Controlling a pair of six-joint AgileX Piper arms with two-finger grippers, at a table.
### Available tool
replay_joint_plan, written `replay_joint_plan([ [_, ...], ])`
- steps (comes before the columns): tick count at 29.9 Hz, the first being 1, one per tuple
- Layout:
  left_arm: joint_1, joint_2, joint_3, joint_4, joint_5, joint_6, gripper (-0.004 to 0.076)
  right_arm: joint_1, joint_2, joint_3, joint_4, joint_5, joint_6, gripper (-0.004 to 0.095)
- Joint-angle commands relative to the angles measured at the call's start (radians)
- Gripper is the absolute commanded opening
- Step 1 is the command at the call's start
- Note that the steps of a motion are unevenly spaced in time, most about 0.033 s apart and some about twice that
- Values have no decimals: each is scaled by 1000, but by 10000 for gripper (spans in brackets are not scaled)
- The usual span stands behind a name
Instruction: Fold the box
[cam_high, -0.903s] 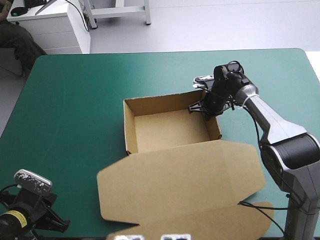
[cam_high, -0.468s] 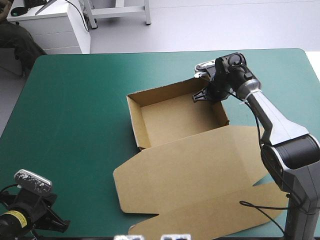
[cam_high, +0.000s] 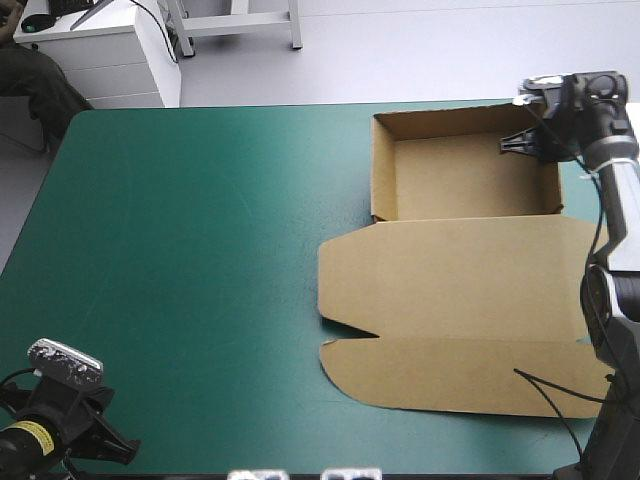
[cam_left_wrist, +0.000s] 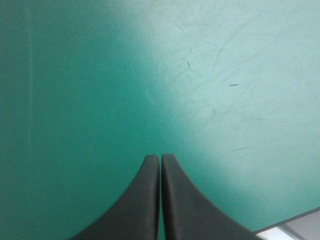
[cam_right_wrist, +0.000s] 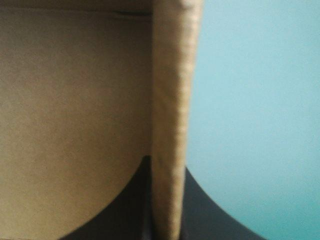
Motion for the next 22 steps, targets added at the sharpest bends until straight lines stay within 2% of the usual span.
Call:
replay_joint_plan([
  [1, -4, 10, -24, 5, 0, -13, -8, -116, -63, -36, 6, -60, -15, -19],
  [6, -4, 10, -24, 5, 0, -13, -8, -254, -59, -22, 53, -60, -59, -19],
  [11, -4, 10, -24, 9, -2, -13, -8, -331, -50, 0, 102, -79, -72, -19],
  [22, -4, 10, -24, 7, -29, -13, -8, -358, 11, 0, 107, -69, -77, -19],
])
